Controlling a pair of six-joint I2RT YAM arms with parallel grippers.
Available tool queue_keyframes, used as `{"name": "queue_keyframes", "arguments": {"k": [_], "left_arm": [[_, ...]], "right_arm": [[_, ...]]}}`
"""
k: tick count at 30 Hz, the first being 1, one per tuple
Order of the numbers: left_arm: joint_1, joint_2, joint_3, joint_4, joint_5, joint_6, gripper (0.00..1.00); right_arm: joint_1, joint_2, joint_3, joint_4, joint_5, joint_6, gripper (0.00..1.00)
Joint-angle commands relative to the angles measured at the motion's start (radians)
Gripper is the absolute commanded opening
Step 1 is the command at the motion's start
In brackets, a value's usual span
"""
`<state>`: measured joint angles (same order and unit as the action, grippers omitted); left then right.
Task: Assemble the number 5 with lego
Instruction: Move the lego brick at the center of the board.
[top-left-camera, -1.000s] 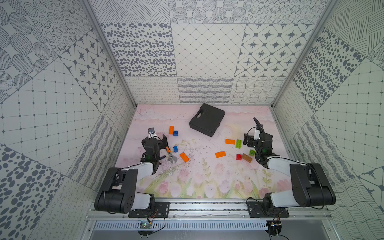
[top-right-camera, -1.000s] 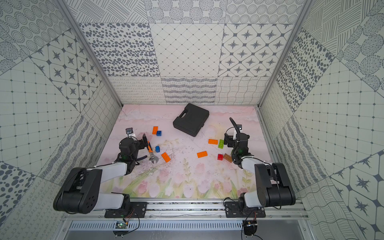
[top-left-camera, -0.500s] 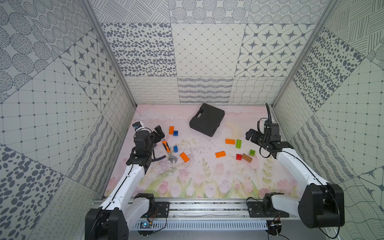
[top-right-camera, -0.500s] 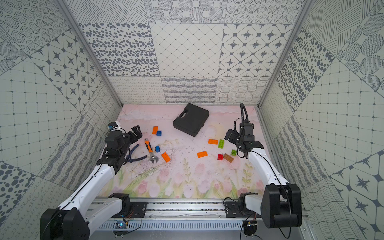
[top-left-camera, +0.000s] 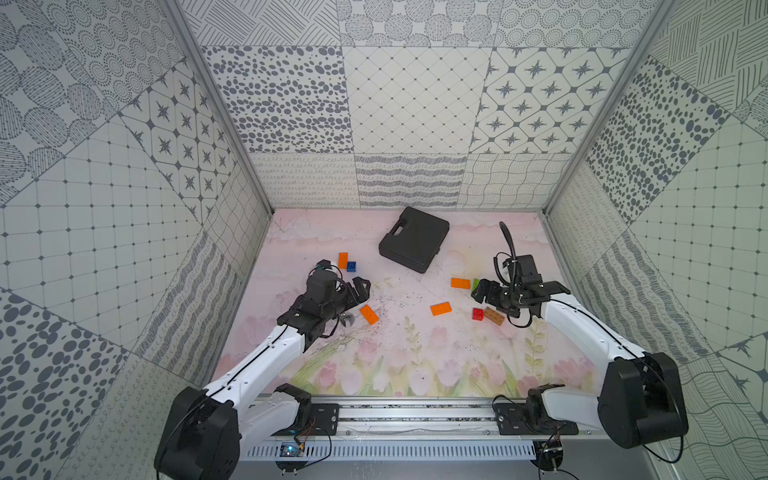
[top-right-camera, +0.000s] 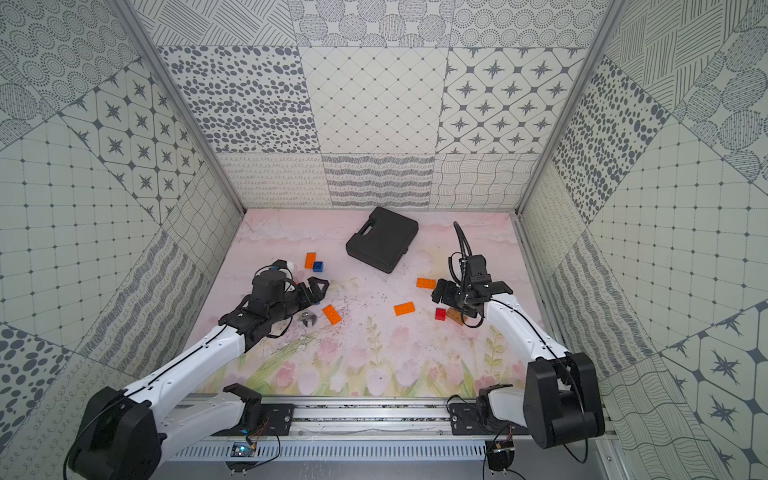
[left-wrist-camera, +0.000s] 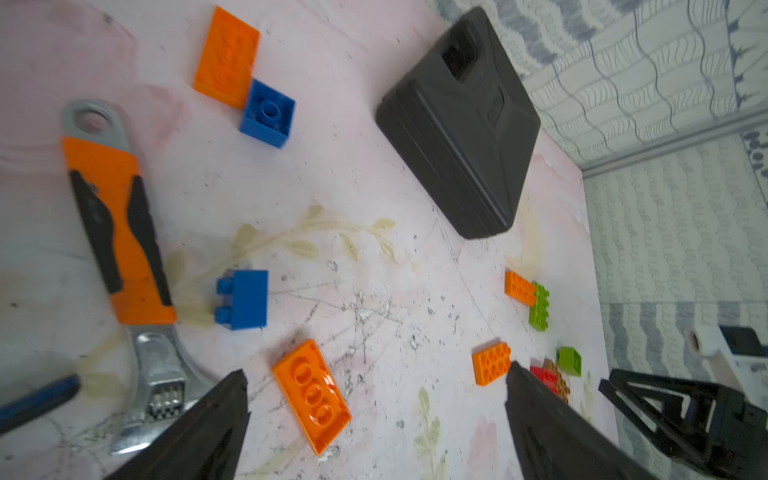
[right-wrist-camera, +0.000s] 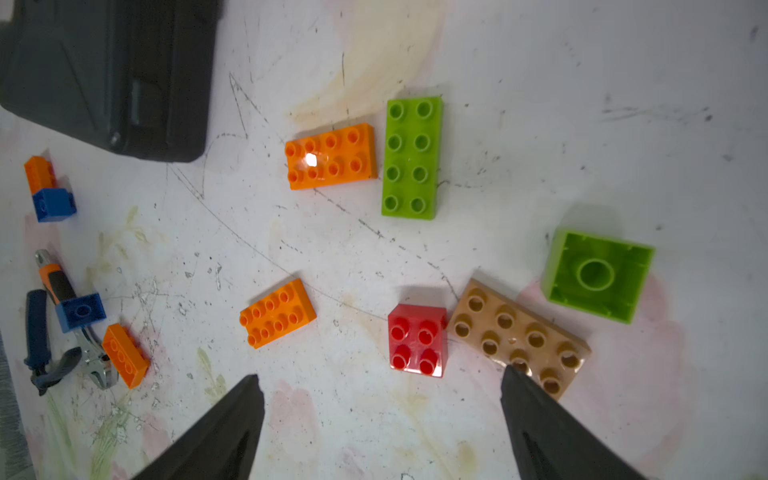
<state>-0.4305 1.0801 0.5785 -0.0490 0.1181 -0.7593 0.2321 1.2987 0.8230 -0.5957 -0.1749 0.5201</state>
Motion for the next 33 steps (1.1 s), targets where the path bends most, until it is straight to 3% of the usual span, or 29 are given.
{"name": "queue_keyframes", "arguments": {"k": [1,6,10,14,20,33], "left_arm": [[-0.196,0.053,0.019,-0.055,-0.043,-0.035,1.0],[-0.343,0.136,0.049,-0.046,-0.118,-0.03,1.0],[-0.394,0.185,0.076,-0.037,-0.148,-0.032,0.99],[-0.401,0.183,0.084,-0.032,-0.176,-0.023,1.0],[-0.401,0.125,0.054,-0.042,-0.221,-0.015,1.0],[-0.398,0.029,0.0,-0.052,-0.328,0.001,1.0]], "right_arm": [[0.092,0.046,0.044,0.002,0.066,0.02,0.92],[0.206,0.126,0.073,0.003,0.14,0.021,0.88],[0.237,0.173,0.096,0.029,0.074,-0.04,0.89],[0.262,0.218,0.142,-0.008,0.141,-0.062,0.92],[0.288,0.285,0.187,-0.005,0.107,-0.08,0.99],[0.377,0.43,0.317,-0.058,0.184,-0.106,0.99]]}}
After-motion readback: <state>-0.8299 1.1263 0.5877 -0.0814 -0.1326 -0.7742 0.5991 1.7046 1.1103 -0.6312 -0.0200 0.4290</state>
